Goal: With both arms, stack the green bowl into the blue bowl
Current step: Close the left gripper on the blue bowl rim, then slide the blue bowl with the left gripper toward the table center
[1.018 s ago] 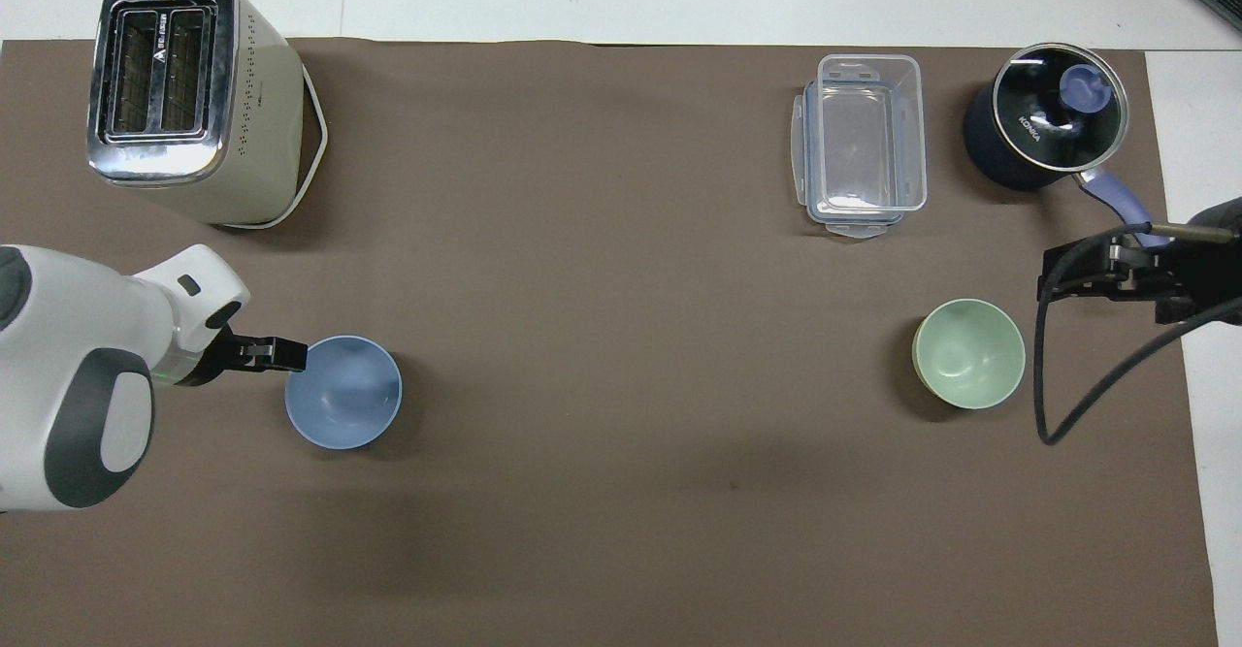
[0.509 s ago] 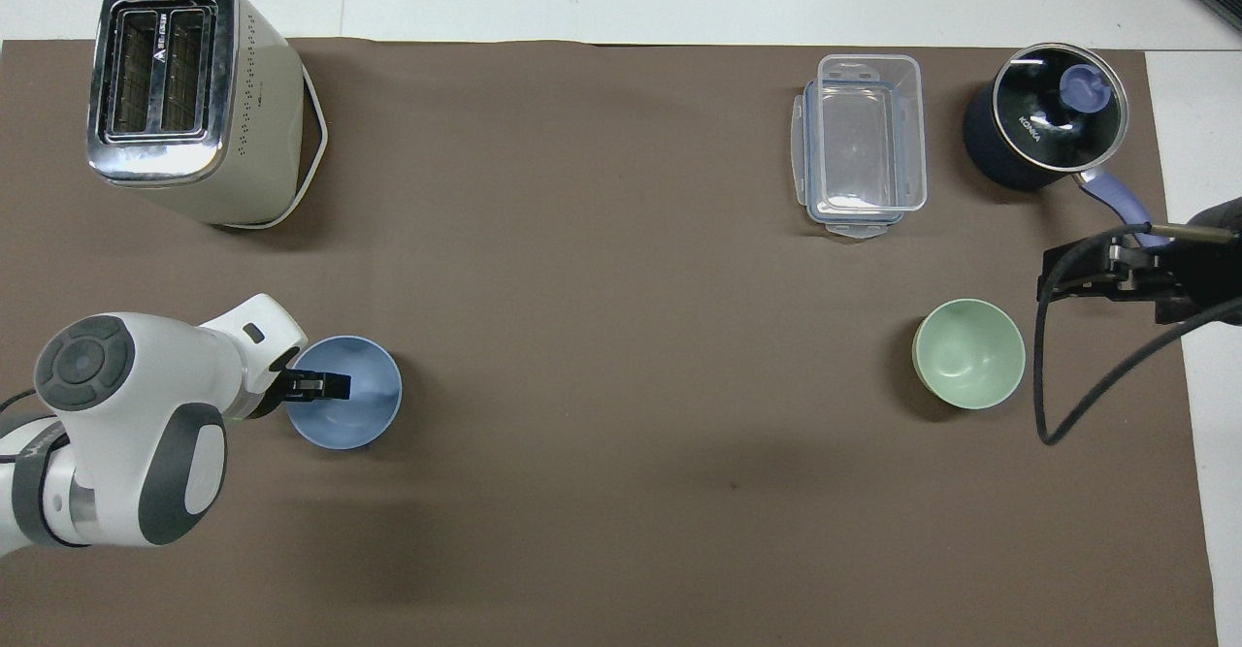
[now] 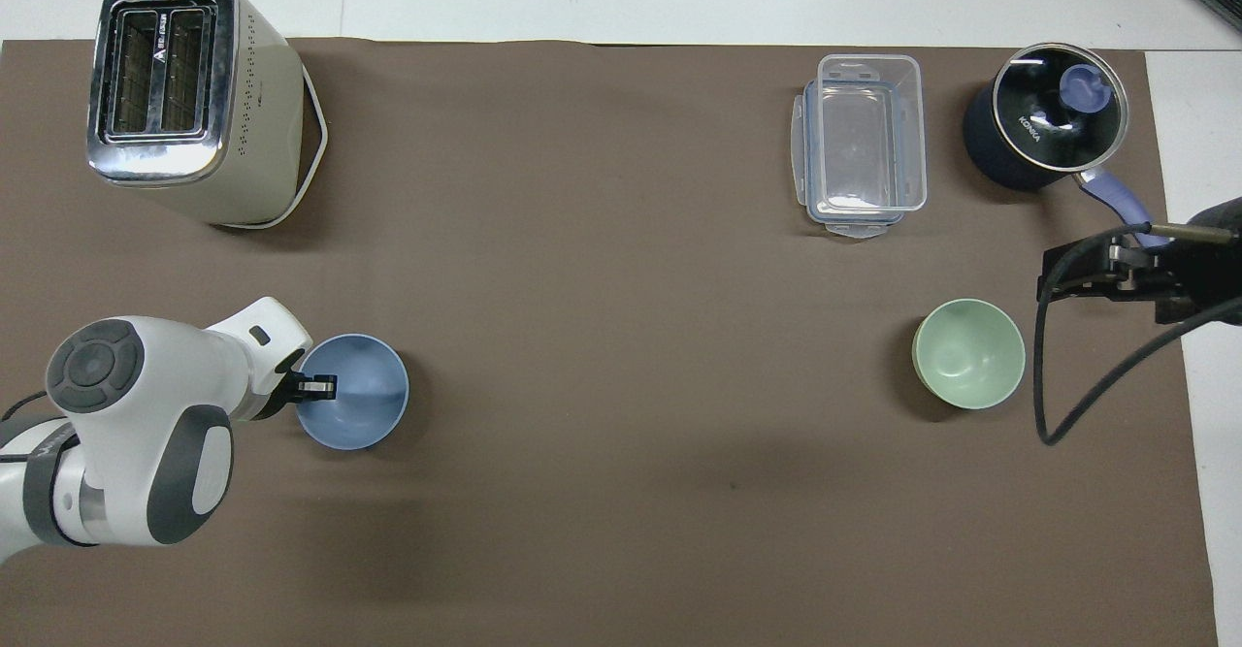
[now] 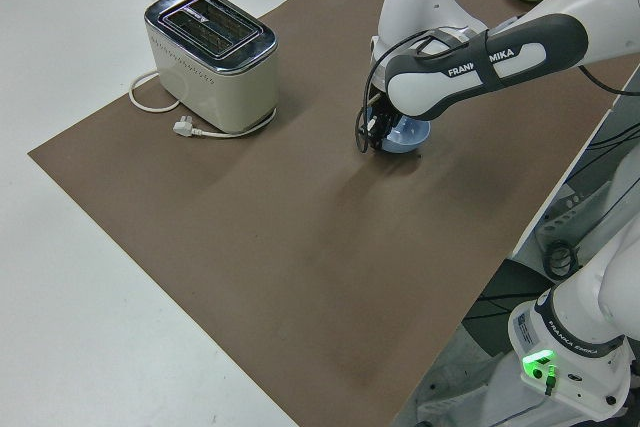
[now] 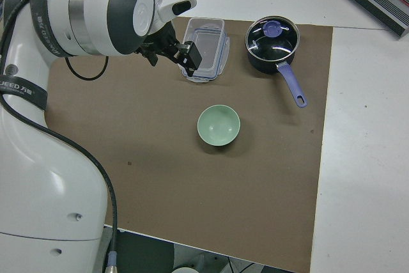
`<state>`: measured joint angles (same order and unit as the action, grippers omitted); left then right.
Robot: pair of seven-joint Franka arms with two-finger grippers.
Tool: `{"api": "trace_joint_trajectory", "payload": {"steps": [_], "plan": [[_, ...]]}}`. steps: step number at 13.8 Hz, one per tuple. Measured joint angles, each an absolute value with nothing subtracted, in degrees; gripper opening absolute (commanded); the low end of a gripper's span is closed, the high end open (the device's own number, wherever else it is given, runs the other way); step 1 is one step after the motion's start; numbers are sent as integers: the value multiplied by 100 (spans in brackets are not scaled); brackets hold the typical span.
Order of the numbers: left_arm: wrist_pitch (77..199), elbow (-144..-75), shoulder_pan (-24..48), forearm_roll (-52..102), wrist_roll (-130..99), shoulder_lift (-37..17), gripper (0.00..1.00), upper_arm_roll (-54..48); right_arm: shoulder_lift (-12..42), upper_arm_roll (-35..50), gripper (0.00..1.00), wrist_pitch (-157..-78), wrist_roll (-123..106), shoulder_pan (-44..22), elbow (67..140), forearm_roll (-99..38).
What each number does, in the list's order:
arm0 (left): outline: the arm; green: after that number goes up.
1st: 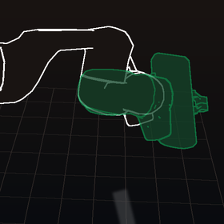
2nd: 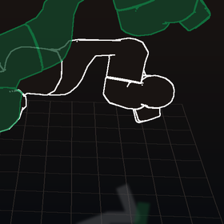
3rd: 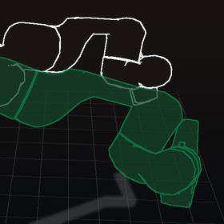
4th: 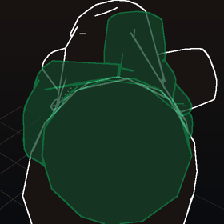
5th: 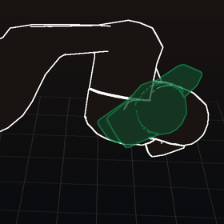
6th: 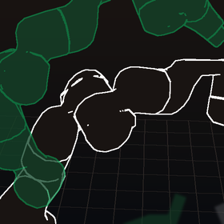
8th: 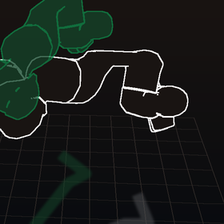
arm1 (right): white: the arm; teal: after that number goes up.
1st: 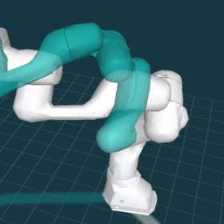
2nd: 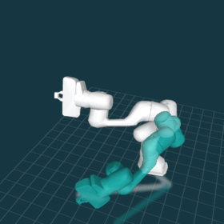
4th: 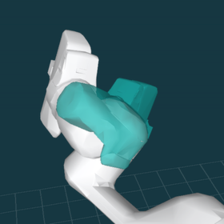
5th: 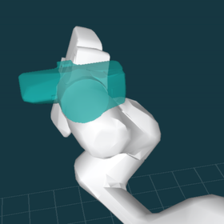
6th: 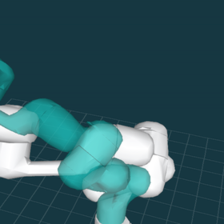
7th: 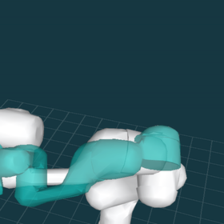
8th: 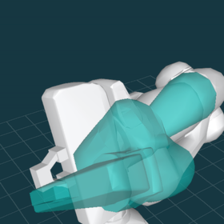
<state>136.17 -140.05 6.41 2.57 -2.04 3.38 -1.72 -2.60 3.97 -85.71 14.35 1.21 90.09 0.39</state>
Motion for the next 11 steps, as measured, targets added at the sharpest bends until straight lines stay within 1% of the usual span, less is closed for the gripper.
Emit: {"api": "trace_joint_trajectory", "payload": {"steps": [3,5,11], "plan": [[13586,-13900,635,258,-206,380,0,-148,-260,396,100,-8572,1435,151,9009,39],[13274,-13687,612,258,-206,378,0,-106,-260,395,100,-8572,1435,171,9009,39],[11850,-12522,475,258,-205,393,0,-78,-260,395,100,-8572,1435,214,9009,39]]}}
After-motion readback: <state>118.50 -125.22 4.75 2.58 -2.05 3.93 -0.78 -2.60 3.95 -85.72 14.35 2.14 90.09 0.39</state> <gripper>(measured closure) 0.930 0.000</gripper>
